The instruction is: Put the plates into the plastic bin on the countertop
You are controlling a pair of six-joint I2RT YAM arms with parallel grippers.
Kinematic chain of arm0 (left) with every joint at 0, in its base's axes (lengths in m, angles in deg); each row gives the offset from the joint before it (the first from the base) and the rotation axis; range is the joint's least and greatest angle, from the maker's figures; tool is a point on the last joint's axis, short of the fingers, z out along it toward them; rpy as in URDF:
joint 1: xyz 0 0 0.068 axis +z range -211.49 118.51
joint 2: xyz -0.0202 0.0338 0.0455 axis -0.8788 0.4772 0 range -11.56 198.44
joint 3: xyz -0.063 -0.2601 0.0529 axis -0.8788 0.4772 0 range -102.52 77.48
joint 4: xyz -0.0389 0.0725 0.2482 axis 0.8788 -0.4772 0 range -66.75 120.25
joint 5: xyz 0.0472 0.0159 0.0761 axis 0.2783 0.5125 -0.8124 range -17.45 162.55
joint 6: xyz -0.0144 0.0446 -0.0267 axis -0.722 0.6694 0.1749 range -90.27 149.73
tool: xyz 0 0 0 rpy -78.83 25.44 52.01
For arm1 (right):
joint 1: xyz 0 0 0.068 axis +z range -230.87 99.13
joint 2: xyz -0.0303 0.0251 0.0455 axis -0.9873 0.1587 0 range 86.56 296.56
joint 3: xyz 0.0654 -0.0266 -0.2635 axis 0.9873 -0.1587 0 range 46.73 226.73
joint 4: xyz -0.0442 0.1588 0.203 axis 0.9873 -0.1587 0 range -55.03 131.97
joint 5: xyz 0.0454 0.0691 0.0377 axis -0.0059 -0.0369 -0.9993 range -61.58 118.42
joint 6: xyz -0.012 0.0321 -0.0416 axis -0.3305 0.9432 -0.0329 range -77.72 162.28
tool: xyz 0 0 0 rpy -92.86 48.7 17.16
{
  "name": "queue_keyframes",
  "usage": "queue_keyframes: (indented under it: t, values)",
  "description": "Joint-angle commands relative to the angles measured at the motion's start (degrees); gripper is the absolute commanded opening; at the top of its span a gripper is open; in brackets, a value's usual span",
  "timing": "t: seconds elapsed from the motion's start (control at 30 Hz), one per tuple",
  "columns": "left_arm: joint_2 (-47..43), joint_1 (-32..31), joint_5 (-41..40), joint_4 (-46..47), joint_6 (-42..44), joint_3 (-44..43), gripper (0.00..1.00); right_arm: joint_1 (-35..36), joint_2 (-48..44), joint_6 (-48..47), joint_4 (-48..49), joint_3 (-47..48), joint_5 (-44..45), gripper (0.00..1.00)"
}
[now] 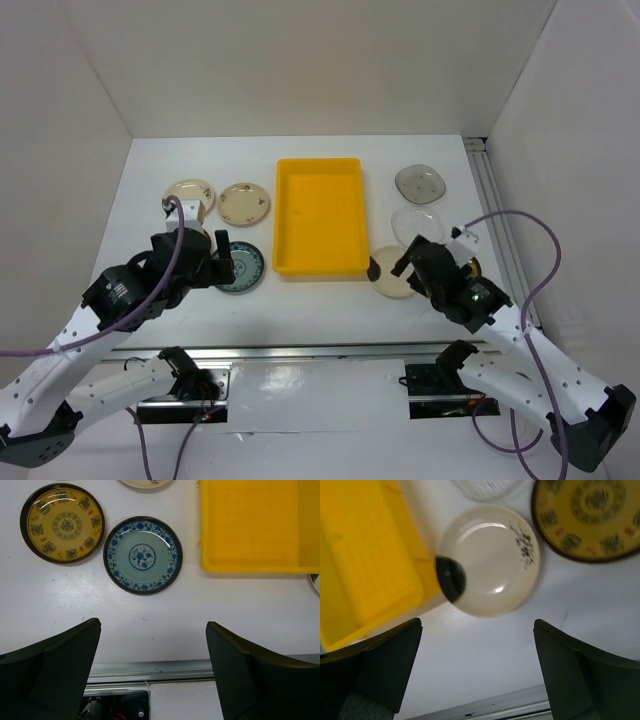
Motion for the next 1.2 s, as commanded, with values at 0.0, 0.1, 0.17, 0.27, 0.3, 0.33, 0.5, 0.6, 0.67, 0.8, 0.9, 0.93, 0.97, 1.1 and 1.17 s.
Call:
queue_keyframes:
  t: [0.0, 0.1, 0.17, 0.27, 0.3, 0.33, 0.5, 0.6, 0.67, 0.8, 0.9, 0.93, 0.97, 1.1, 1.17]
  values:
    - [-0.16, 0.14, 1.40, 2.59, 1.03, 1.32, 1.00, 0.31, -4.14, 17.51, 1.65, -10.04, 1.32, 1.00]
    - [-0.16, 0.14, 2.72, 3.13, 1.56, 1.33, 1.00, 0.93, -3.63, 22.79, 2.36, -13.24, 2.10, 0.99]
    - [-0.16, 0.14, 2.72, 3.13, 2.09, 1.33, 1.00, 1.46, -2.49, 24.30, 2.79, -14.56, 3.42, 0.97]
    - [-0.16, 0.14, 3.34, 3.74, 2.61, 1.95, 1.00, 2.16, 0.15, 25.78, 5.25, -16.49, 4.48, 0.95]
    - [-0.16, 0.14, 3.95, 4.26, 2.62, 2.47, 1.00, 2.68, 1.72, 25.79, 6.04, -17.02, 5.96, 0.93]
    - [-0.16, 0.14, 3.95, 4.27, 2.62, 2.47, 1.00, 2.69, 2.43, 26.40, 6.75, -18.24, 6.59, 0.91]
    - [-0.86, 0.14, 5.27, 4.80, 3.14, 3.00, 1.00, 2.69, 6.30, 28.95, 10.53, -20.72, 7.82, 0.80]
    - [-1.48, 0.14, 5.27, 4.80, 3.14, 3.53, 1.00, 2.69, 8.23, 30.18, 11.76, -22.12, 8.35, 0.77]
    - [-2.88, 0.14, 5.79, 4.80, 3.14, 3.53, 1.00, 2.69, 8.94, 30.98, 12.29, -23.26, 9.49, 0.70]
    - [-4.03, 0.14, 5.80, 4.80, 3.14, 3.53, 1.00, 2.08, 9.47, 31.50, 14.22, -24.40, 10.02, 0.60]
    - [-4.64, 0.14, 5.80, 4.80, 3.14, 3.53, 1.00, 0.76, 10.09, 32.03, 17.02, -25.63, 10.02, 0.58]
    - [-4.64, 0.14, 5.80, 4.80, 3.14, 3.53, 1.00, 0.23, 10.78, 31.25, 17.73, -25.64, 9.50, 0.58]
    - [-5.16, 0.14, 6.32, 4.80, 3.14, 3.53, 1.00, -0.38, 11.57, 30.63, 18.52, -26.34, 9.49, 0.58]
    - [-5.17, 0.14, 6.32, 4.80, 3.14, 4.05, 1.00, -1.79, 13.86, 29.57, 22.04, -26.96, 8.36, 0.58]
    - [-5.17, 0.14, 6.32, 4.80, 3.67, 4.06, 1.00, -2.32, 14.39, 29.57, 22.05, -26.96, 8.35, 0.58]
